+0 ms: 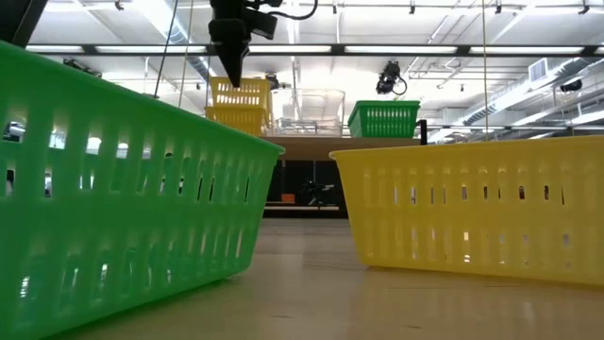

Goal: Stack baskets on shelf by color
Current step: Stack the left yellow bin on top of the yellow bin on the shelf

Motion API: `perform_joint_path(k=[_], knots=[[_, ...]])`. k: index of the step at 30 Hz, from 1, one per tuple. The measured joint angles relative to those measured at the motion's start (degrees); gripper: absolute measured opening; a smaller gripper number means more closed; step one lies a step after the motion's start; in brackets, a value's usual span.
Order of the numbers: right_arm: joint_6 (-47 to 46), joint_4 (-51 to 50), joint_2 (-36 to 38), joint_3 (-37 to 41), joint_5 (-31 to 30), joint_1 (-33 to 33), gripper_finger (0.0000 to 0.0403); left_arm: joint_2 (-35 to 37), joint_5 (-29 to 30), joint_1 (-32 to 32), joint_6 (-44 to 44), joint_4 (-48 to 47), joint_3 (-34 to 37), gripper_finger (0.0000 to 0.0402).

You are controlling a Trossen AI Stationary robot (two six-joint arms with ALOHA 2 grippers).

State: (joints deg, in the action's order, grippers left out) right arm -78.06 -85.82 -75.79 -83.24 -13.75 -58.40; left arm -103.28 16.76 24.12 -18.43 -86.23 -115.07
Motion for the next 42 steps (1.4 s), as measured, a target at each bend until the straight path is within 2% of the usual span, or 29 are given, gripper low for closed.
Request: perform_joint_path(k=[5,8,18,25,31,36,42], knots=[[0.0,0.0,0.0,0.0,-0.11,0.01,0.0147,0.0,-1.67,-0.49,-0.22,0.01,0.02,0.0025],[0.0,0.0,0.0,-0.01,-0.11,0.01,0.0147,0.0,-2.06,-1.22,-0.25,0.01,0.01,0.0013],[0.2,-0.2,0.0,0.0,-0.09,0.01,0.0147,0.0,-1.88,-2.64,-0.29,0.0,0.02,0.0022],[0.18,0.03,0.0,0.01,-0.09,-0.01,0.0147,0.02,-3.45,-1.47,-0.37,-0.69,0.6,0.0071],[-1.42,0.26,0.0,0.01,-0.06,-0.01,0.0147,0.02,-2.65,-0.02,0.11,-1.82,5.48,0.0101],[-1.48,0.91,0.0,0.01,-0.04,0.0,0.0147,0.0,-2.68,-0.6,1.58,-1.1,8.66,0.0102],[-1.33,0.92,0.0,0.01,0.65,0.01,0.0147,0.03,-3.06,-1.97,1.88,0.13,8.61,0.0097]])
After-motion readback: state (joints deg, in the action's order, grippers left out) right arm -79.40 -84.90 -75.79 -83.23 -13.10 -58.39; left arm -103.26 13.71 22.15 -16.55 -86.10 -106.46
